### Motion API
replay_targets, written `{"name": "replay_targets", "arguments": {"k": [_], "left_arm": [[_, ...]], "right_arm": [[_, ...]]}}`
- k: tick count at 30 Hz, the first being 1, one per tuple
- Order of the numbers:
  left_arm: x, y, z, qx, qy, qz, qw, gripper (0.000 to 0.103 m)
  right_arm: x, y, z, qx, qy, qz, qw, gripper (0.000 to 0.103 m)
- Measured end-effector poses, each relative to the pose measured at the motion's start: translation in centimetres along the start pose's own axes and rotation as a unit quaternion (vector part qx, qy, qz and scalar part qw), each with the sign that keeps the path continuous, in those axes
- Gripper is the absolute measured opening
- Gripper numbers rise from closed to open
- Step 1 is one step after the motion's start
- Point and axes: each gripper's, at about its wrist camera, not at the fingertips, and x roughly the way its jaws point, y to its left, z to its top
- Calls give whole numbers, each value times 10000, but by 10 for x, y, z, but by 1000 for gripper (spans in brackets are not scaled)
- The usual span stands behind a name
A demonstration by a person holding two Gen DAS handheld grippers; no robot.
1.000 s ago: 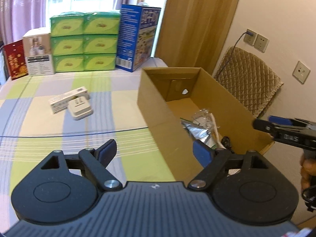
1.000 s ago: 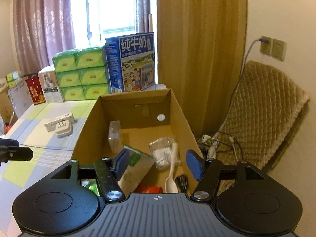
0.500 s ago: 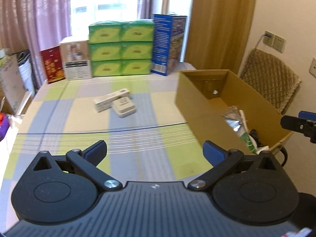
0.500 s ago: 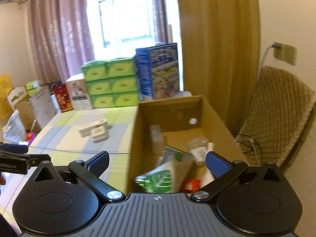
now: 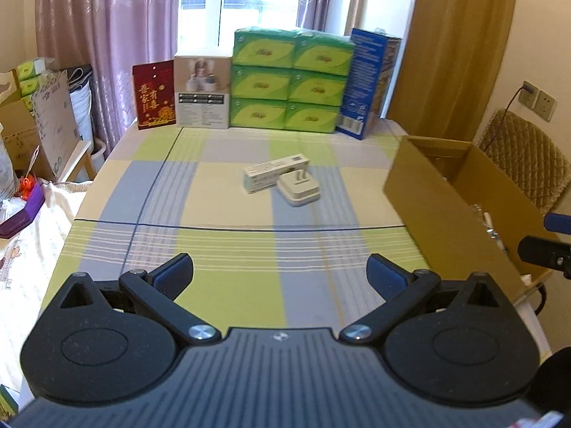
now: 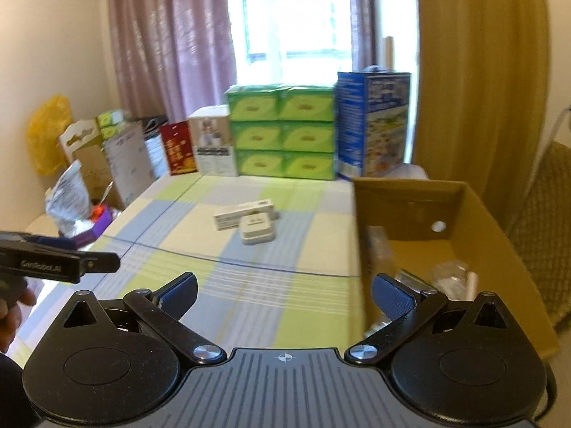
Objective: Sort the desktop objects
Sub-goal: 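Withdraw both tools from the cardboard box toward the medicine carton and plug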
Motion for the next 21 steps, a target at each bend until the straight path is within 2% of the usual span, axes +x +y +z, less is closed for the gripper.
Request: {"name": "replay_targets", "arguments": {"k": [5, 9, 14, 21], "left_arm": [[29, 19, 8, 424, 157, 60, 9990, 102], [61, 31, 20, 983, 276, -78, 9947, 102], [111, 43, 43, 1641, 617, -223, 9843, 102], [178, 52, 76, 2497, 733, -474, 9644, 101]], "right_arm": [[46, 18, 9, -335, 270, 217, 9988, 101], [92, 21, 22, -394, 619, 446, 9963, 101], [152, 18, 49, -686, 1034, 554, 9907, 101], [245, 9, 77, -1023, 1675, 631, 9785, 101]]}}
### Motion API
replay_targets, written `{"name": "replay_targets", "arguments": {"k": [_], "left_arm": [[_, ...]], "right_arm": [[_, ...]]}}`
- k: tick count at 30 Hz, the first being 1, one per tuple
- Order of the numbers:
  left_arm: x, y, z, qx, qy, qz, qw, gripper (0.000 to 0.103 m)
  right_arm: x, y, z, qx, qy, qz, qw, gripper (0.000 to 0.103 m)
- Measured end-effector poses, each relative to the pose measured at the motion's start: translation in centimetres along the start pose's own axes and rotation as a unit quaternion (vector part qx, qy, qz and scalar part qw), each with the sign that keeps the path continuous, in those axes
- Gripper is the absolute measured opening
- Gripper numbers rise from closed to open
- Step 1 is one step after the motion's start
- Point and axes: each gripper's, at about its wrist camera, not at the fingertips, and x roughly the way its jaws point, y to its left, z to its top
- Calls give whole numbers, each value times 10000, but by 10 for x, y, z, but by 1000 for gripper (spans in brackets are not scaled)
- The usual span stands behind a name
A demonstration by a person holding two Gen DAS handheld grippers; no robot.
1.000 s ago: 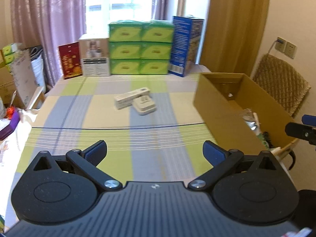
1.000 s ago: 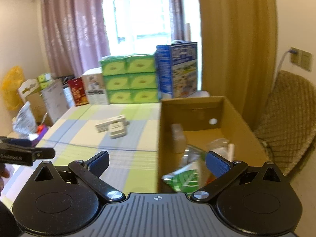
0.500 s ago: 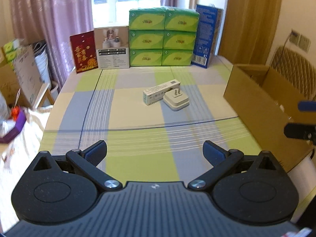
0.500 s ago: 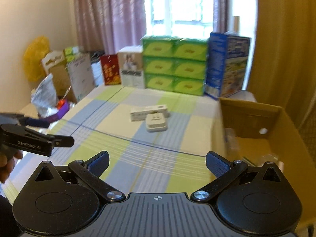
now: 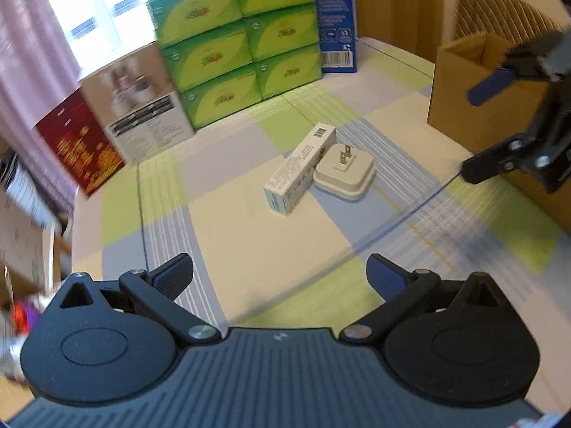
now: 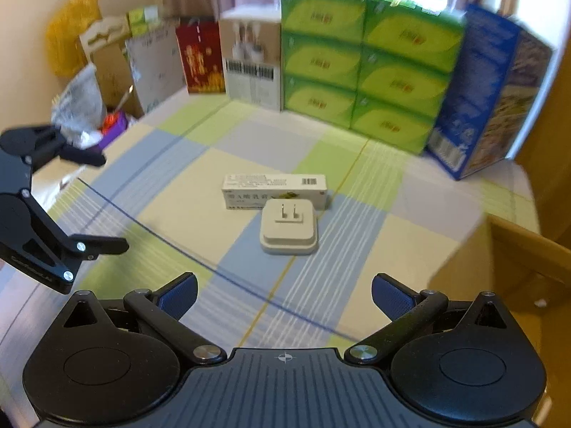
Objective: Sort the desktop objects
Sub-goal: 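Withdraw both tools from the cardboard box toward the medicine carton and plug, then grasp the white medicine carton with the left gripper while the right grasps the white plug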
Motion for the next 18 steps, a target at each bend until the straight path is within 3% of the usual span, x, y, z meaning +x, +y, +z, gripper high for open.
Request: {"name": "replay_targets", "arguments": {"k": [5, 12, 18], "left_arm": [[35, 13, 20, 566, 35, -361, 9977, 101], [78, 9, 35, 1594, 142, -480, 9859, 98], [106, 2, 43, 2071, 222, -614, 9761, 91]], "right_arm": [[48, -9, 23, -209, 527, 187, 9982, 101], [89, -11, 41, -496, 664, 322, 9960, 91], [121, -10, 49, -586, 844, 301, 9943, 84]]}}
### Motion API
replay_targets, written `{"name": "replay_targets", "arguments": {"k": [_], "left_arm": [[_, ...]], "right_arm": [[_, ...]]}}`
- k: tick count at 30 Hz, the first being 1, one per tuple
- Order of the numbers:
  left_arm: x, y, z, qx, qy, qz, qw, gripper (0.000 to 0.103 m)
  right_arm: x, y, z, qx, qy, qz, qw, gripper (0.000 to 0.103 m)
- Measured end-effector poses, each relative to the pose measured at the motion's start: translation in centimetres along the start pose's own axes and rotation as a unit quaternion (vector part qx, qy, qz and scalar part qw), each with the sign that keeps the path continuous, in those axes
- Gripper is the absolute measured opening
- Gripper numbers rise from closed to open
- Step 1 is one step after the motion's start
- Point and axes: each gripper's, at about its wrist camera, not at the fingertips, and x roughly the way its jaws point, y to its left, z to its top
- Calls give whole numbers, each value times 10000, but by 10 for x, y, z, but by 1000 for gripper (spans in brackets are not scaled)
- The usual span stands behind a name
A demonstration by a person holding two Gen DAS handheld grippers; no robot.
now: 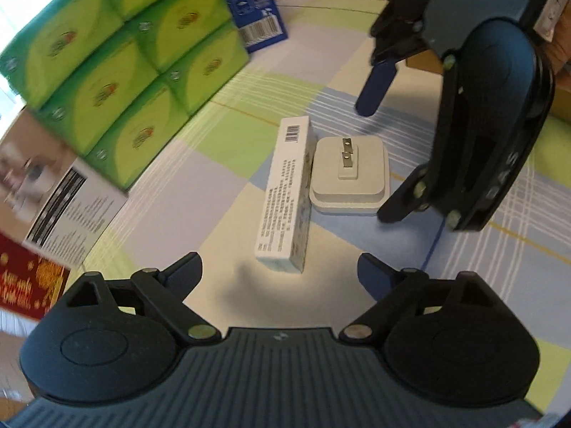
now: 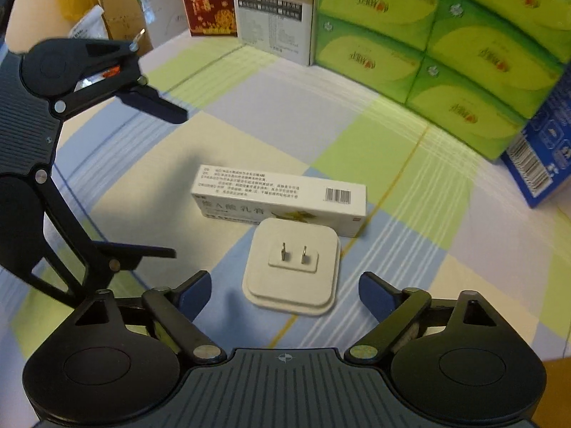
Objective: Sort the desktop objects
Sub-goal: 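Grasp the white medicine carton with the left gripper while the right grasps the white plug, then lift the carton and plug off the bed and carry them toward the cardboard box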
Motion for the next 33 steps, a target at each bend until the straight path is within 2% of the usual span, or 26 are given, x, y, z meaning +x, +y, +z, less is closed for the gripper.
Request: {"name": "replay_targets", "arguments": {"k": [4, 6, 8, 10, 12, 13, 15, 18, 21, 25, 28, 33], "left_arm": [[15, 2, 5, 228, 4, -47, 9997, 87], [22, 4, 7, 251, 14, -64, 9997, 77], [27, 7, 9, 165, -14, -139, 9998, 74], [31, 10, 12, 65, -51, -223, 9997, 67], [34, 10, 13, 18, -21, -290, 9996, 51], [35, 10, 14, 25, 1, -299, 9995, 47], [35, 8, 12, -18, 22, -349, 9994, 33], [32, 7, 10, -260, 67, -379, 9989, 21], [24, 2, 6, -657, 215, -433, 9967, 21], [10, -13, -5, -1487, 413, -577, 9863, 21], [-9, -40, -17, -1985, 508, -599, 9770, 21], [-42, -94, -35, -2503, 687, -597, 9639, 21]], "right_arm": [[15, 0, -1, -211, 111, -22, 9997, 69], [20, -1, -3, -267, 136, -24, 9995, 65], [22, -4, -5, -204, 61, 30, 9998, 64], [22, -7, -6, -129, 17, 76, 9999, 64], [22, -7, -6, -117, -15, 68, 9999, 64], [21, -6, -7, -102, -29, 47, 9999, 63], [20, -5, -10, -49, -58, 7, 10000, 63], [18, -4, -14, 2, -42, -43, 10000, 63], [12, -3, -21, 72, 54, -115, 9999, 63], [-1, -1, -38, 423, 164, -177, 9988, 63], [-16, 6, -62, 762, 254, -182, 9966, 63], [-46, 28, -108, 1207, 309, -64, 9922, 63]]}}
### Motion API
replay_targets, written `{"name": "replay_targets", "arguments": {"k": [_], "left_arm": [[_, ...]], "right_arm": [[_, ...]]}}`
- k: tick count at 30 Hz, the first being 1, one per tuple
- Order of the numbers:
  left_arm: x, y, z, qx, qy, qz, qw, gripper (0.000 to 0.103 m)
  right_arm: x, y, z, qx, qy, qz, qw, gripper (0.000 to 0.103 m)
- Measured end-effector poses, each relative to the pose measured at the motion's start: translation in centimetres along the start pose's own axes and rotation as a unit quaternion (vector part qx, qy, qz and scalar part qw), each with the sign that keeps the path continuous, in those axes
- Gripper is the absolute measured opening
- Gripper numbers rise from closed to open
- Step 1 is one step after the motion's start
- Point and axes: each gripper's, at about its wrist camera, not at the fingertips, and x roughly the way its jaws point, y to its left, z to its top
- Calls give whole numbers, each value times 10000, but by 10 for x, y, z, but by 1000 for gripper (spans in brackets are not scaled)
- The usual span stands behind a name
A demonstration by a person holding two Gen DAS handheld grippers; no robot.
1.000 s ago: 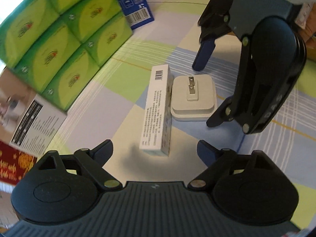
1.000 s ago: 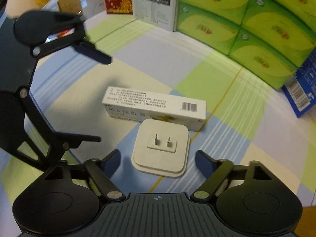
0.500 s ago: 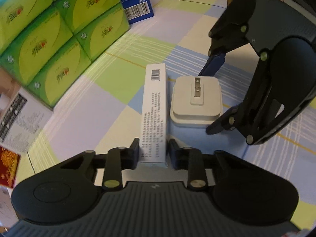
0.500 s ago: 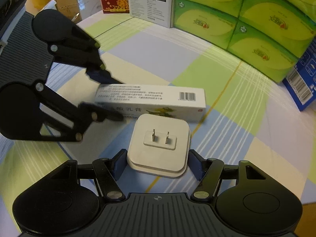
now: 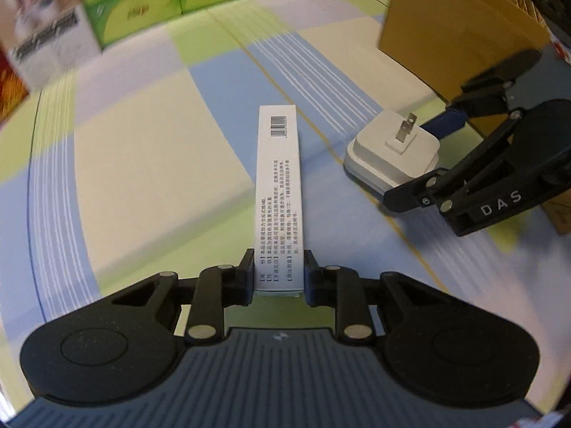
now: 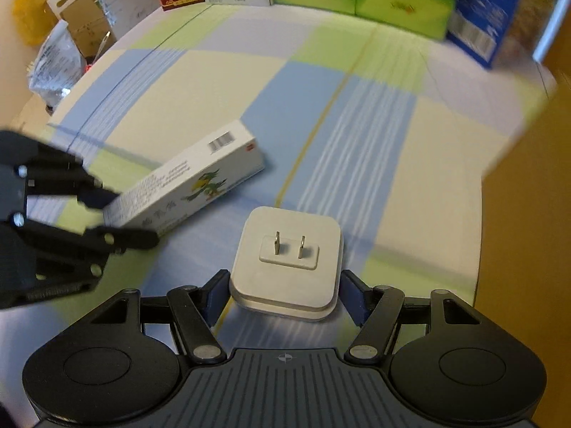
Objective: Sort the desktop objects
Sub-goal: 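Lift the carton and plug off the bed and carry them toward the cardboard box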
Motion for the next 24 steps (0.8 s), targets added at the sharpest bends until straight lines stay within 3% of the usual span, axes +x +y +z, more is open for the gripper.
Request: {"name": "replay_targets", "arguments": {"k": [5, 12, 18, 24], "left_arm": [[-23, -32, -41, -385, -60, 77, 9992, 21], [-49, -53, -74, -978, -222, 172, 9948, 21], [-55, -76, -91, -955, -427, 402, 9937, 21], [-49, -80, -88, -986, -618, 454, 9922, 27]], "right_arm": [[-31, 11, -49, 313, -186, 53, 9993, 63], [-58, 24, -98, 596, -380, 73, 9975, 63], [-63, 36, -131, 632, -448, 22, 9970, 63], [-63, 32, -138, 699, -509, -61, 9962, 63]]}}
